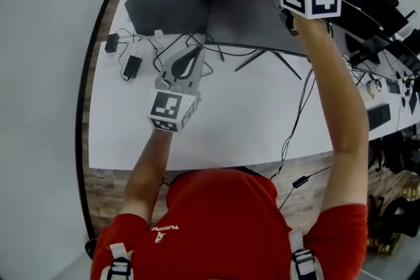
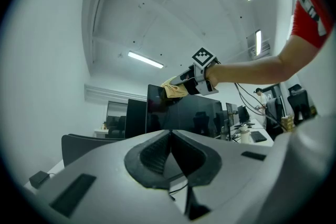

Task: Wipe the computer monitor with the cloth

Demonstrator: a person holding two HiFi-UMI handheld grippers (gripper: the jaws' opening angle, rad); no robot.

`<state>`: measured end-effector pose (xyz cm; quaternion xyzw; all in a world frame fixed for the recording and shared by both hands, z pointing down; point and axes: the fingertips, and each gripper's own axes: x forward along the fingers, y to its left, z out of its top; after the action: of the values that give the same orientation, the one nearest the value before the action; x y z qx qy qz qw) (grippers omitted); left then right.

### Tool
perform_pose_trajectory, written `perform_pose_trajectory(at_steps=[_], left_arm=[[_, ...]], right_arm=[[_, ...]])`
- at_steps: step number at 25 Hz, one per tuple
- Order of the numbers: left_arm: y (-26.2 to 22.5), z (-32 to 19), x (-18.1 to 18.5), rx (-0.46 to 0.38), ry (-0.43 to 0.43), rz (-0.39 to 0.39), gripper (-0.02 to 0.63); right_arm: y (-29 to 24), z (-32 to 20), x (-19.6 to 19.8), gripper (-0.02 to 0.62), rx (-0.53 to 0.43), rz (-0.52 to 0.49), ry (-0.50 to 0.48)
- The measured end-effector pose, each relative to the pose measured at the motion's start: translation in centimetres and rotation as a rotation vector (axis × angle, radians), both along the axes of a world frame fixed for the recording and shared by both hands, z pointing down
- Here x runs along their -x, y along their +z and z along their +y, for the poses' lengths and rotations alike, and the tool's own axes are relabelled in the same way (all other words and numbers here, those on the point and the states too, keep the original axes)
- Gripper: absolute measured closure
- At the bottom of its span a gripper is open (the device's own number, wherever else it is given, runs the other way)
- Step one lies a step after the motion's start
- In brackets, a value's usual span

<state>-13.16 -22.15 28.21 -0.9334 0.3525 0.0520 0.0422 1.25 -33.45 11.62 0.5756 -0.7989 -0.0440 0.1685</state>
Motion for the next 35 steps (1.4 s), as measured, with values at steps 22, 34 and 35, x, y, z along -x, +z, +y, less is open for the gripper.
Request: perform_pose_trajectory(at_steps=[22, 34, 35], left_arm=[[0.6, 3.6, -13.5, 0.049, -0.01, -0.007, 0.595], [-0.5, 6.4, -24.2, 0.012, 0.019, -0.008, 0.595], [-0.5, 6.5, -25.2, 0.01, 0.024, -0.01, 0.595]], right_arm=[[1.1, 6.7, -23.1, 0.537, -0.02, -0.007, 0.052], [1.4, 11.3, -38.0, 0.537, -0.059, -0.065, 0.121], [1.4, 11.6, -39.0, 0.537, -0.063, -0.068, 0.124]])
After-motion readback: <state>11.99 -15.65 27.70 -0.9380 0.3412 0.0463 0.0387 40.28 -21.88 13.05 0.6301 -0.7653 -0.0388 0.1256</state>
